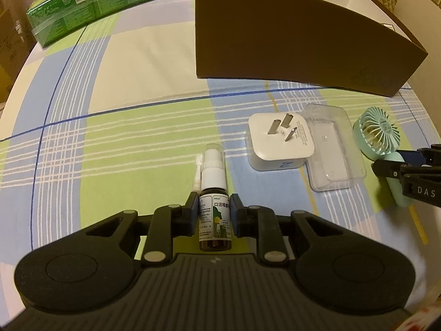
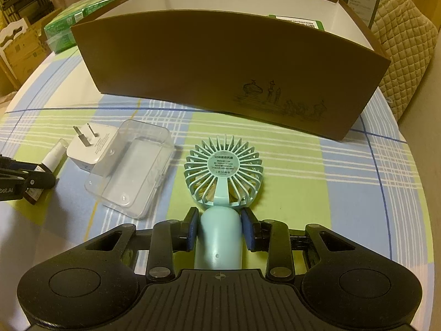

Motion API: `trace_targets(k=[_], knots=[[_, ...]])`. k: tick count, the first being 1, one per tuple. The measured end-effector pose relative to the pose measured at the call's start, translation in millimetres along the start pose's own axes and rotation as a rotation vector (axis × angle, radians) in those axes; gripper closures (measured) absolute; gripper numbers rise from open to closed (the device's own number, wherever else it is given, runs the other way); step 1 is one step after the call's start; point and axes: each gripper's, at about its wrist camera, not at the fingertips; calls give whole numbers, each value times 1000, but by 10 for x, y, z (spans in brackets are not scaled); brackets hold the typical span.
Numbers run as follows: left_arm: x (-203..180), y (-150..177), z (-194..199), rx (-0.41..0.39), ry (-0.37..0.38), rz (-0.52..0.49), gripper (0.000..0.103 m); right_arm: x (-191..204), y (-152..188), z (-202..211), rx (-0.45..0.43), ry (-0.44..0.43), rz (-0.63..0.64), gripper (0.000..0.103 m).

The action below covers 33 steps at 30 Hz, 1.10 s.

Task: Organize rigid objects
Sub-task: 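Lift the spray bottle and mint fan off the table, then carry the spray bottle and fan over the brown box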

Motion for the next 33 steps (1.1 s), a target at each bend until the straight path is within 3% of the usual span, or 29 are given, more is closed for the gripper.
trace_targets(k=[7, 20, 33], knots=[[23, 41, 77, 3, -3, 15, 84, -15, 10, 26, 5, -13, -17, 73], [-13, 54, 357, -51, 26, 37, 84, -168, 60, 354, -25, -142, -190, 74], [-315, -333, 773, -176, 120, -5, 84, -221, -210, 897, -141, -242, -236, 73]])
Point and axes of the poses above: each gripper's, at about its wrist camera, not at the fingertips, and z roughly against the way its jaws point, x to its left, y to its underside, and after that the axes turned 4 degrees about -x, right-handed
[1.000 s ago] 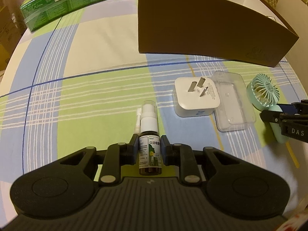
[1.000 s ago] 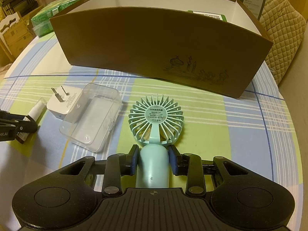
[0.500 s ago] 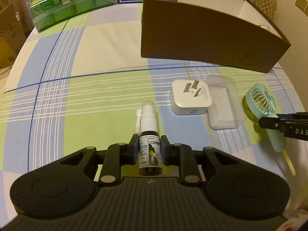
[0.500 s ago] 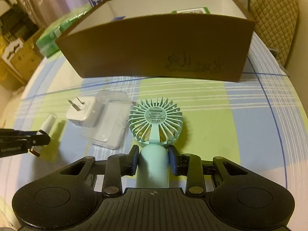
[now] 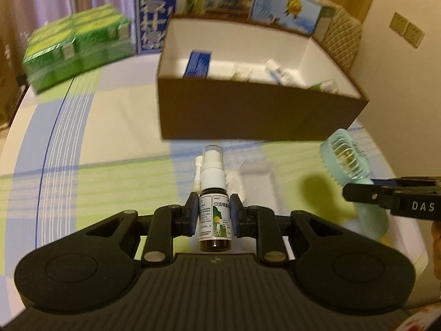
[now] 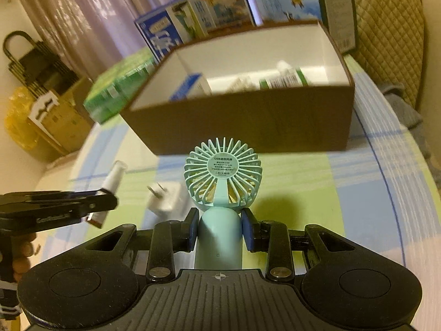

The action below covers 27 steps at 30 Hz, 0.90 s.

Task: Organize rigid objects
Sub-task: 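Carry the spray bottle and fan over the brown box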

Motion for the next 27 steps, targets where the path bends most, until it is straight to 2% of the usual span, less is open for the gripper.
trace_targets(k=[8, 15, 27], knots=[[-221, -536, -35, -89, 34, -58, 84, -27, -521, 148, -86, -18, 62, 73], [-404, -1042, -190, -147, 33, -111, 84, -86, -1054, 90, -143, -24, 139, 73], [-500, -1696, -617, -162, 3, -143, 84, -266, -1842, -280, -177, -4, 283, 73]])
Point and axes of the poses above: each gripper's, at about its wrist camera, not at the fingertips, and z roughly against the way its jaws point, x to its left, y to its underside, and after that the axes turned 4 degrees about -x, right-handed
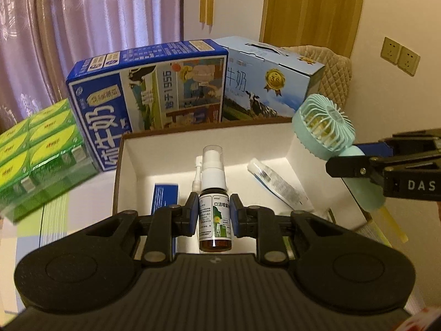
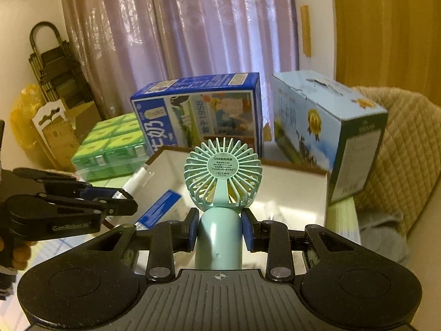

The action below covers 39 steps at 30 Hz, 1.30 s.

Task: Organize rigid objects
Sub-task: 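Carry the spray bottle and fan over the brown box, then open the left tool to drop the spray bottle while the right tool releases the fan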

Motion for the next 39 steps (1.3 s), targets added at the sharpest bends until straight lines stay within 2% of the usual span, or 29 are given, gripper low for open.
trace_targets(k=[6, 10, 21, 28, 39], knots=[[69, -214, -305, 16, -11, 2, 84, -201, -168, -344, 13, -1, 74, 73], [101, -300, -561, 41, -16, 1, 84, -278, -200, -629, 56, -2, 98, 73], [193, -184, -1280, 165, -28, 8, 84, -432, -1, -1293, 204, -24, 80, 73], [258, -123, -1561, 204, -45, 3, 84, -533, 60, -1502, 236, -23, 45, 73], [332, -168, -1703, 193, -48, 22, 83, -613, 102, -1624, 257, -24, 19, 73]])
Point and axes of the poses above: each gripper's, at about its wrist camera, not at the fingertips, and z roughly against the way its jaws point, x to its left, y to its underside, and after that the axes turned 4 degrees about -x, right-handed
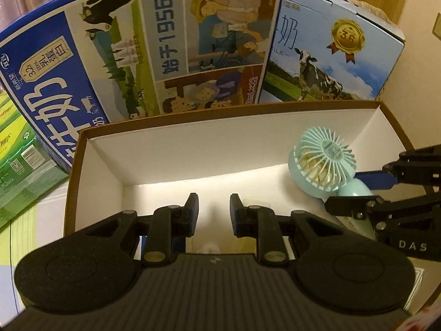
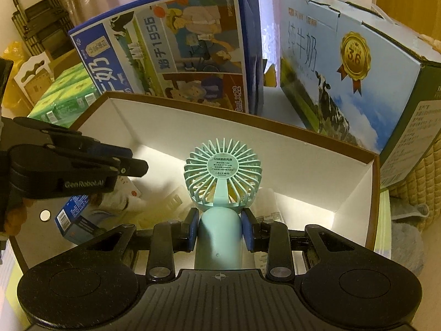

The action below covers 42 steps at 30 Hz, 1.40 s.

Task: Organize rigid objects
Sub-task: 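Open the left tool to drop the spray bottle while the right tool releases the fan, then withdraw both tools from the box toward the white plug and clear case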

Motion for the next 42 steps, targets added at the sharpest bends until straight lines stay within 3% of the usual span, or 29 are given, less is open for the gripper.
trace_targets(k=[9, 12, 14, 18, 21, 31, 42], knots=[[83, 16, 34, 9, -15, 15, 78, -11, -8, -40, -2, -6, -16, 73], [91, 26, 57, 12, -16, 16, 71, 10, -31, -25, -33, -5, -14, 73], [96, 27, 76, 12, -12, 17, 67, 19, -49, -13, -29, -3, -16, 70], [114, 40, 135, 16, -3, 29, 56, 29, -34, 52, -30, -2, -4, 51], [107, 56, 183, 17, -7, 23, 52, 24, -7, 108, -27, 5, -3, 48], [75, 105, 371, 12, 6, 32, 52, 34, 85, 311, -38, 19, -30, 46], [25, 143, 809, -38, 30, 41, 52, 180, 153, 765, -108, 6, -69, 45]])
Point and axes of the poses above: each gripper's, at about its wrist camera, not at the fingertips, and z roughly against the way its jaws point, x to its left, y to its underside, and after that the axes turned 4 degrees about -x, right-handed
